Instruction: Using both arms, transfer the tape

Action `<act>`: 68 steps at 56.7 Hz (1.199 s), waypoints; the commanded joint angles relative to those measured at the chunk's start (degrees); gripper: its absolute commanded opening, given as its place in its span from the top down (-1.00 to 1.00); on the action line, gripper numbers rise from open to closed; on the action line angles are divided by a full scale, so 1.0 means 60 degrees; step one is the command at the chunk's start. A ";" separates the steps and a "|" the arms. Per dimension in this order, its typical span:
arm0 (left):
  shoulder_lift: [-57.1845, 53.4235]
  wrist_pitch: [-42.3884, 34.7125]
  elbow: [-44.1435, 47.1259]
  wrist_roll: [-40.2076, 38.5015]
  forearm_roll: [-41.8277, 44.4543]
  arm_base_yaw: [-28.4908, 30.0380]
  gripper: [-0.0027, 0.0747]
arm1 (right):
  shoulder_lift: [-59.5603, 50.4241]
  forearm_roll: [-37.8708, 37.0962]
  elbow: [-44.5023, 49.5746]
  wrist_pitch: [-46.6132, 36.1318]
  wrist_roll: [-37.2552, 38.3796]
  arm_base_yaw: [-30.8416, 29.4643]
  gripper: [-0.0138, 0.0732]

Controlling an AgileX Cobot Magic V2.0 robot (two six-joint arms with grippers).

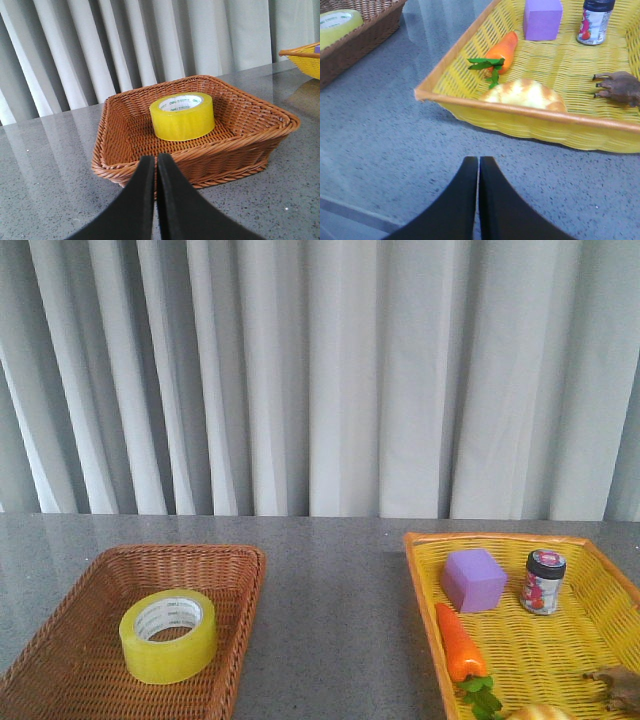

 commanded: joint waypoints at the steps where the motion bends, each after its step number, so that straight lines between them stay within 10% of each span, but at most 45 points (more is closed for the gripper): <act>1: -0.0059 -0.0628 -0.0120 -0.0083 -0.0019 0.0015 0.95 | -0.0574 -0.0508 0.0686 -0.1445 -0.0003 -0.0005 0.68; 24: -0.0059 -0.0628 -0.0120 -0.0083 -0.0019 0.0015 0.95 | -0.1559 -0.1145 0.2875 -0.4262 0.1837 -0.2661 0.68; 68: -0.0059 -0.0617 -0.0120 -0.0083 -0.0019 0.0015 0.95 | -0.2035 0.0375 0.3171 -0.4709 0.1752 -0.2659 0.68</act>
